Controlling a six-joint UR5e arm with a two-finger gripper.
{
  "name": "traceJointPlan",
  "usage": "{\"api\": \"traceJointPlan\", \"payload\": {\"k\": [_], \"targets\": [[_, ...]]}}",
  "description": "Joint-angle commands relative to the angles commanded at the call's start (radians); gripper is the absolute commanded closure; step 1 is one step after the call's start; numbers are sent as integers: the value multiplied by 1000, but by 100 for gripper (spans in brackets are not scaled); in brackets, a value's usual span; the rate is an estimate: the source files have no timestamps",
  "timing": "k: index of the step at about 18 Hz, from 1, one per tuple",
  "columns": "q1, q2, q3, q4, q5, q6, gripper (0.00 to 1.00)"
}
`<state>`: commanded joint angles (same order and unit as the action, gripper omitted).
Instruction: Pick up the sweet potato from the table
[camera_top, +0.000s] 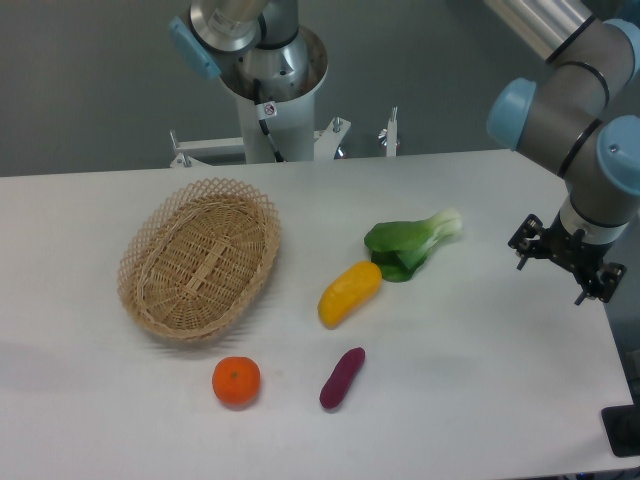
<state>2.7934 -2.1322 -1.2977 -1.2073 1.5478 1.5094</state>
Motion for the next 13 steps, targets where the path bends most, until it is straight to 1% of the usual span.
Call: {"api": "traceJointPlan", "payload": {"k": [9, 13], "targets": [[-2, 6, -34, 28, -3, -2, 0], [9, -2, -32, 37, -5, 9, 0]]}}
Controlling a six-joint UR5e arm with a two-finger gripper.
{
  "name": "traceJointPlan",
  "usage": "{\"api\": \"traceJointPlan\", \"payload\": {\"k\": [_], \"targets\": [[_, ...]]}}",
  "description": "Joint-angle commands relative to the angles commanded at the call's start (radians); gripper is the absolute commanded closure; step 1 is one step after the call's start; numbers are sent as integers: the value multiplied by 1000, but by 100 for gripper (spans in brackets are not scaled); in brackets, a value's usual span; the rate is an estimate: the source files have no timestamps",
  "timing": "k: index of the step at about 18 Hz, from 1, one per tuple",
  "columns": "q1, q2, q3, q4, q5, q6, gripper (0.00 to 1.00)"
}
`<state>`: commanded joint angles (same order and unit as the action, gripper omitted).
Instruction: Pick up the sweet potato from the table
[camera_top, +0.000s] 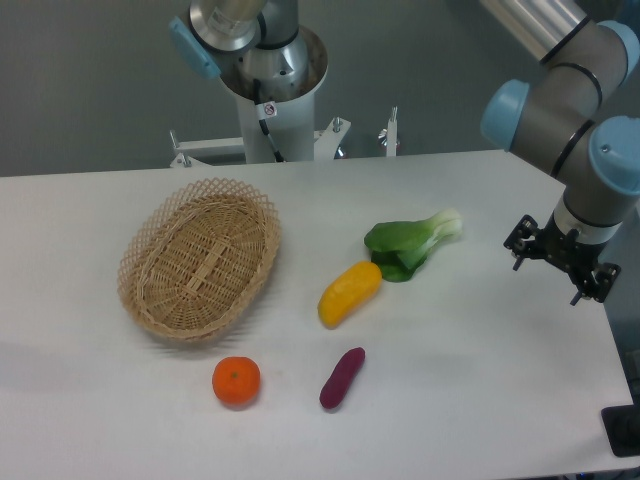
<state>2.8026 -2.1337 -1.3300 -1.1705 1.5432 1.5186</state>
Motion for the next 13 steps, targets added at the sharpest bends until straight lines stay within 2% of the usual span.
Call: {"api": "traceJointPlan", "payload": {"k": [6, 13], "targets": [[18, -5, 0, 17, 0, 55, 0], [18, -2, -3, 15, -3, 54, 0]]}}
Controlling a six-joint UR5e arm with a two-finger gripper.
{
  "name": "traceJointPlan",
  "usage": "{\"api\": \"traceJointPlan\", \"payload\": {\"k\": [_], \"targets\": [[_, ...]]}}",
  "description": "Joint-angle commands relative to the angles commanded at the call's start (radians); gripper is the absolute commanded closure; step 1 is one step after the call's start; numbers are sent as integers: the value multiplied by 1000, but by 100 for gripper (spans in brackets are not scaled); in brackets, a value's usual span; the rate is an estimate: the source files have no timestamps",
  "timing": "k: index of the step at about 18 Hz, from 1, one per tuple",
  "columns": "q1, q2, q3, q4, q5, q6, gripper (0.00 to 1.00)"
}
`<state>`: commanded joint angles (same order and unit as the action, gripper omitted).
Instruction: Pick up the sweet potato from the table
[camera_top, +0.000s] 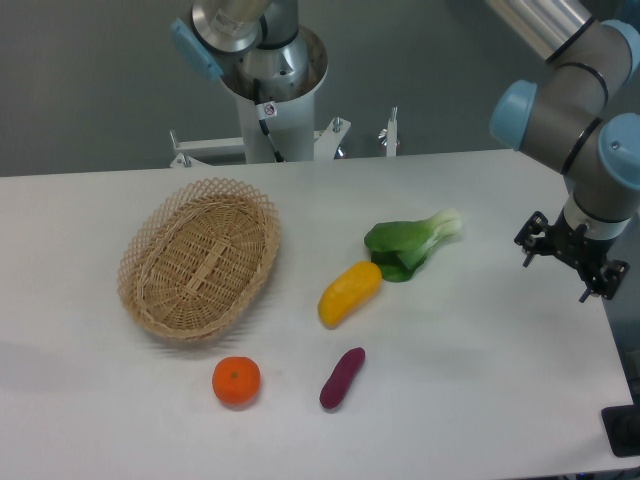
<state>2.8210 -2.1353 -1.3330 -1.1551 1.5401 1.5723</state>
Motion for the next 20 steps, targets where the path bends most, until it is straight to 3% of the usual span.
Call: {"api": "traceJointPlan", "payload": {"k": [12, 17, 20], "targets": [[-15, 11, -6, -5, 0, -24, 0], [-69, 49, -93, 8, 0, -130, 0], [-116, 52, -107, 9, 3, -193, 0]]}}
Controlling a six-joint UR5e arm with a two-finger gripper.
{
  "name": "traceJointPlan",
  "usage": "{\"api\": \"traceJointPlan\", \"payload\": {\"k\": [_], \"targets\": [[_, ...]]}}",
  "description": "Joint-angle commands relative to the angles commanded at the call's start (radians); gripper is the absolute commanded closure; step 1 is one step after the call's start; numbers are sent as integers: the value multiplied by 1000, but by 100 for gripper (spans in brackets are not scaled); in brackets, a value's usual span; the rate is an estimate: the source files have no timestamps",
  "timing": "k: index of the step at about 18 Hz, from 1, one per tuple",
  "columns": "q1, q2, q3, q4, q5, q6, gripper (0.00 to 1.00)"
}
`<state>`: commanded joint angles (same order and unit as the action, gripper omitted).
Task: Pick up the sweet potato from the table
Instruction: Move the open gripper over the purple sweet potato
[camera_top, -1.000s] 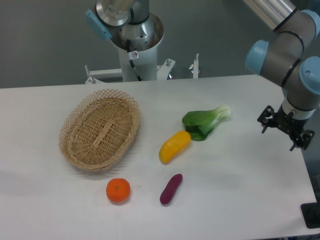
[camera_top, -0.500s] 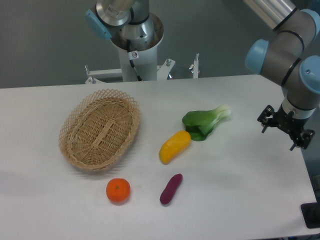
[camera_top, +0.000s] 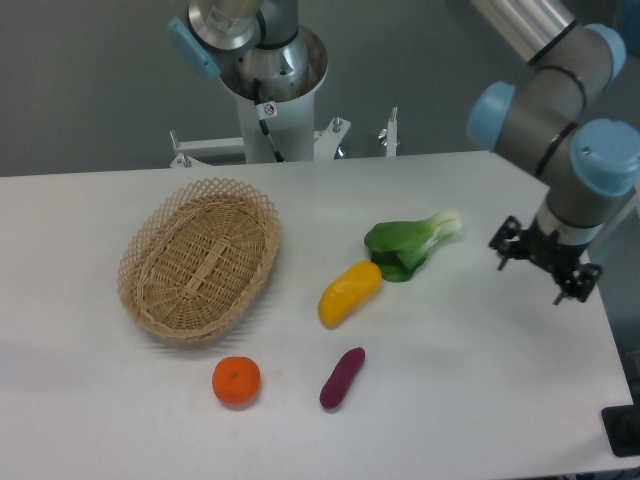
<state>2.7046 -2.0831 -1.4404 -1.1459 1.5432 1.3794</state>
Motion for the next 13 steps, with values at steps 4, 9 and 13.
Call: {"api": "traceJointPlan", "payload": {"k": [4, 9, 13], "targets": [[-86, -17, -5, 64, 5, -141, 0], [-130, -17, -26, 89, -5, -187, 0], [-158, -28, -25, 90, -5, -246, 0]]}}
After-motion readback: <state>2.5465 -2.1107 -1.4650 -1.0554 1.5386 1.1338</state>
